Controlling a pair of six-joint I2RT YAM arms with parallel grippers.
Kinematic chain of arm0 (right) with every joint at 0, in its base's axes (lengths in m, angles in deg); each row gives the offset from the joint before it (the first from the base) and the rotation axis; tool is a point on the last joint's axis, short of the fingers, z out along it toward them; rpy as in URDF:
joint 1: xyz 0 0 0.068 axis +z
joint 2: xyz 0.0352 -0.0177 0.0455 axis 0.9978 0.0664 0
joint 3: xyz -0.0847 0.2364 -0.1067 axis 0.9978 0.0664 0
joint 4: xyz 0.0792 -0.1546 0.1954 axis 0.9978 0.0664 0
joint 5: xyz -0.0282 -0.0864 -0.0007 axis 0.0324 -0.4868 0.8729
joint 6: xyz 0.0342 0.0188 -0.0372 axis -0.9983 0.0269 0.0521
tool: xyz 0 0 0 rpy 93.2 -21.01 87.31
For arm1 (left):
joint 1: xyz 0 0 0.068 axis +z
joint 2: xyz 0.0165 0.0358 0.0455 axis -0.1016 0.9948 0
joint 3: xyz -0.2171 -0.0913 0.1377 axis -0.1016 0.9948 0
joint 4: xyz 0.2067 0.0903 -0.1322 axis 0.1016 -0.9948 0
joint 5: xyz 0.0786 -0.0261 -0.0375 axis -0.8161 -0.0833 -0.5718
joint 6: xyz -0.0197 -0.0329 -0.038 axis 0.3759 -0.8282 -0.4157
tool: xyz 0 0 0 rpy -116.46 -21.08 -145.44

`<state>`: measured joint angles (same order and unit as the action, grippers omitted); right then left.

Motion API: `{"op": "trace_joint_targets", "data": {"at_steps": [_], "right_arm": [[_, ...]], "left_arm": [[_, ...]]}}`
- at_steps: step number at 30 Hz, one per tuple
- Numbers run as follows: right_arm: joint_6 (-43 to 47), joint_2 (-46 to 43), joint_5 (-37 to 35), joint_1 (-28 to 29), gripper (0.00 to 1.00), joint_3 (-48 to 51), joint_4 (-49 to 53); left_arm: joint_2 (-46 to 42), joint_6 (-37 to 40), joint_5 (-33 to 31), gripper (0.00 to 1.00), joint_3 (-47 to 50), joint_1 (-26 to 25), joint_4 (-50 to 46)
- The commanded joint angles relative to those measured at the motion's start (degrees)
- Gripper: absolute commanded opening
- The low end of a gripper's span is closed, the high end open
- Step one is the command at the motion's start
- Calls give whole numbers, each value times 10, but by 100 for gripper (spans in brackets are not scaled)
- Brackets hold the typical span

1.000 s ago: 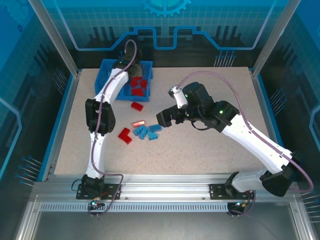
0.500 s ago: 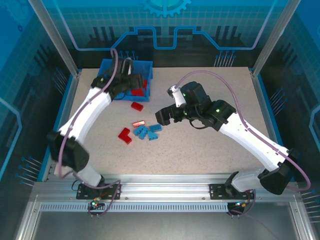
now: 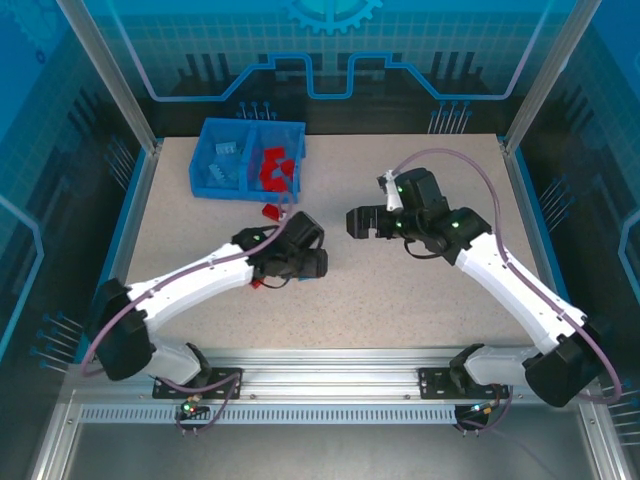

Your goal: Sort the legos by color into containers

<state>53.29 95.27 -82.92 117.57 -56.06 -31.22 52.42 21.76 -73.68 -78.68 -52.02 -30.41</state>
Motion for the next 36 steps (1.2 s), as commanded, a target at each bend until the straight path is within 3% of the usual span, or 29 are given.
{"op": "trace_joint_targets", "data": {"at_steps": [1,12,18,36], "right_arm": [[-20,-30,16,-9,100,16,-17],[-24,-63,15,-23,100,38,-10],[-31,-61,24,-24,100,45,-17],[-10,-98,49,-24,100,73,10]], "left_arm": [[57,-86,-67,72,-7,-15,-5],[200,-96,-131,73,-57,-15,-10],[255,-92,-130,67,-80,-11,2],[249,-93,-114,46,-68,-7,43]]}}
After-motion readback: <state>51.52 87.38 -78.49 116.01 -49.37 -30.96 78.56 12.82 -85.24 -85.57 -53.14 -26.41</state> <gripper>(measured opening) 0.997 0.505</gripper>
